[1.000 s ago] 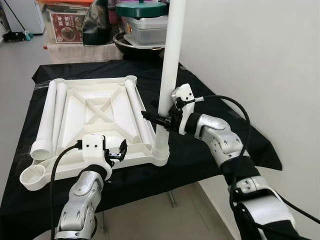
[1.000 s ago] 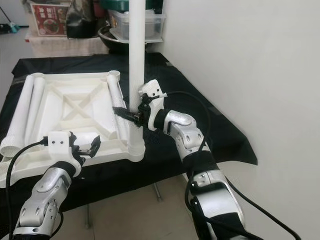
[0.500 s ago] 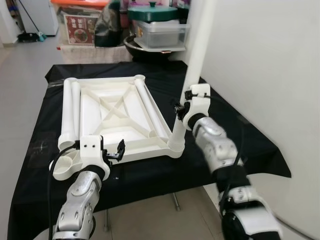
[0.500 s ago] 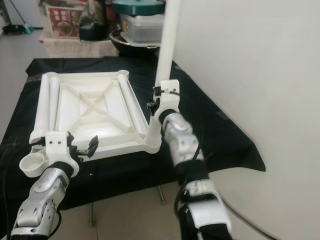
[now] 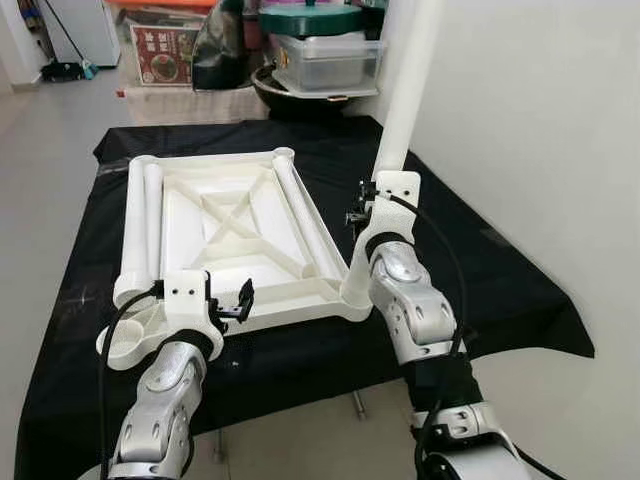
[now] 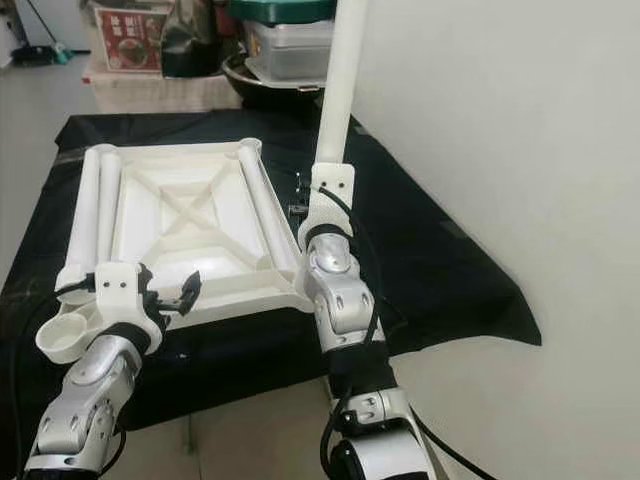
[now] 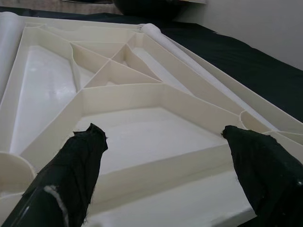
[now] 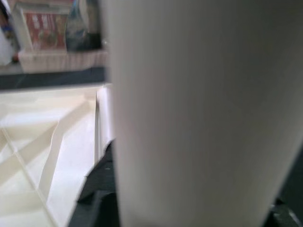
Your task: Building children table
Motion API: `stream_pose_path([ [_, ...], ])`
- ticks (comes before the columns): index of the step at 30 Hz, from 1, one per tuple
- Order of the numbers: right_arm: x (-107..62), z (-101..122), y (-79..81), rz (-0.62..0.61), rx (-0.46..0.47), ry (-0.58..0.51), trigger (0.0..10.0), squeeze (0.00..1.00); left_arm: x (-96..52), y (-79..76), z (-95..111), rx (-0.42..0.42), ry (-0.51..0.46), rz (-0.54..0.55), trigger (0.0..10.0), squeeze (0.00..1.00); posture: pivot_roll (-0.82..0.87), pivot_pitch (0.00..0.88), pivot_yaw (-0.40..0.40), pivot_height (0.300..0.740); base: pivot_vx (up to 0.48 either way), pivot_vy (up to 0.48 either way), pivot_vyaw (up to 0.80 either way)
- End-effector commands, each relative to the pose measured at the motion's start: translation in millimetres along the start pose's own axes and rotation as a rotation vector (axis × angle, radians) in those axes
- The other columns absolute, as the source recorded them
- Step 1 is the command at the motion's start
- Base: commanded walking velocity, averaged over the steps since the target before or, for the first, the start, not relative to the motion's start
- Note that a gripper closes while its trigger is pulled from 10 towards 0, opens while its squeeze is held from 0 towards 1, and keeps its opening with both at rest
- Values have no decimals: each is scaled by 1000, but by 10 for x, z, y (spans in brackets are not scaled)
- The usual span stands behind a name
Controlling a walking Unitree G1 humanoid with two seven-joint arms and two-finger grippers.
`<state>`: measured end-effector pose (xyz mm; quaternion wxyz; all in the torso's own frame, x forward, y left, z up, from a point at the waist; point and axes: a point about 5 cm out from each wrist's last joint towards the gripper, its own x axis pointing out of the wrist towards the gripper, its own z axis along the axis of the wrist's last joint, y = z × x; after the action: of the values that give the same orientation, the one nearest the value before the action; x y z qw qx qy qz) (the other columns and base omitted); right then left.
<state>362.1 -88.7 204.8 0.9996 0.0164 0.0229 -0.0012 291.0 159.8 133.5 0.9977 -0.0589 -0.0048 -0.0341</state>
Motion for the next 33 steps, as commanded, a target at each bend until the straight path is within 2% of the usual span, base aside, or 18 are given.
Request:
stream_pose_path([
  [1, -12, -142, -62, 13, 18, 58, 10000, 1000, 1, -10, -48, 6, 27, -9, 10000, 0, 59, 0, -69, 740, 0, 0, 0],
  [4, -12, -142, -62, 13, 18, 58, 10000, 1000, 1, -10, -48, 6, 27, -9, 10000, 0, 59, 0, -69, 740, 0, 0, 0],
  [6, -3, -39, -146, 63, 34, 17, 10000, 1000, 0, -1, -49, 7, 27, -7, 10000, 0, 59, 0, -68, 740, 0, 0, 0],
  [7, 29, 156, -299, 132, 44, -53, 10000, 0, 0, 5, -51, 7, 27, -6, 10000, 0, 60, 0, -72, 740, 0, 0, 0],
  [8, 29, 156, -299, 132, 44, -53, 10000, 0, 0, 5, -51, 7, 27, -6, 10000, 0, 60, 0, -72, 740, 0, 0, 0],
  [9, 59, 363, -437, 242, 36, -108, 10000, 0, 1, 11, -49, 8, 26, -5, 10000, 0, 64, 0, -78, 740, 0, 0, 0],
  [12, 59, 505, -523, 309, 29, -141, 10000, 0, 1, 14, -47, 8, 25, -5, 10000, 0, 65, 0, -79, 740, 0, 0, 0],
  [14, 16, 652, -545, 539, -35, -181, 10000, 0, 4, 21, -43, 9, 22, -2, 10000, 0, 69, 0, -83, 740, 0, 0, 0],
  [15, 16, 652, -545, 539, -35, -181, 10000, 0, 4, 21, -43, 9, 22, -2, 10000, 0, 69, 0, -83, 740, 0, 0, 0],
  [17, -22, 600, -492, 733, -124, -173, 10000, 0, 9, 14, -45, 9, 21, -3, 10000, 0, 73, 0, -85, 740, 0, 0, 0],
  [18, -22, 600, -492, 733, -124, -173, 10000, 0, 9, 14, -45, 9, 21, -3, 10000, 0, 73, 0, -85, 740, 0, 0, 0],
  [19, -28, 511, -432, 835, -141, -145, 10000, 0, 13, 0, -48, 8, 21, -7, 10000, 0, 80, 0, -89, 740, 0, 0, 0],
  [23, 34, 389, -333, 891, -168, -116, 10000, 0, 16, -10, -49, 7, 20, -9, 10000, 0, 94, 0, -99, 740, 0, 0, 0],
  [24, 60, 356, -306, 896, -177, -105, 8863, 0, 16, -12, -49, 7, 20, -8, 10000, 0, 94, 0, -99, 740, 0, 0, 0],
  [27, 145, 299, -228, 909, -198, -74, 8039, 0, 15, -13, -50, 7, 18, -6, 10000, 0, 110, 0, -111, 740, 0, 0, 0],
  [31, 199, 287, -184, 932, -214, -53, 7608, 0, 15, -15, -49, 7, 17, -4, 10000, 0, 115, 0, -115, 740, 0, 0, 0],
  [32, 225, 300, -187, 948, -221, -44, 3373, 0, 14, -15, -48, 7, 15, -3, 10000, 0, 119, 0, -120, 740, 0, 0, 0],
  [33, 225, 300, -187, 948, -221, -44, 3373, 0, 14, -15, -48, 7, 15, -3, 10000, 0, 119, 0, -120, 740, 0, 0, 0],
])
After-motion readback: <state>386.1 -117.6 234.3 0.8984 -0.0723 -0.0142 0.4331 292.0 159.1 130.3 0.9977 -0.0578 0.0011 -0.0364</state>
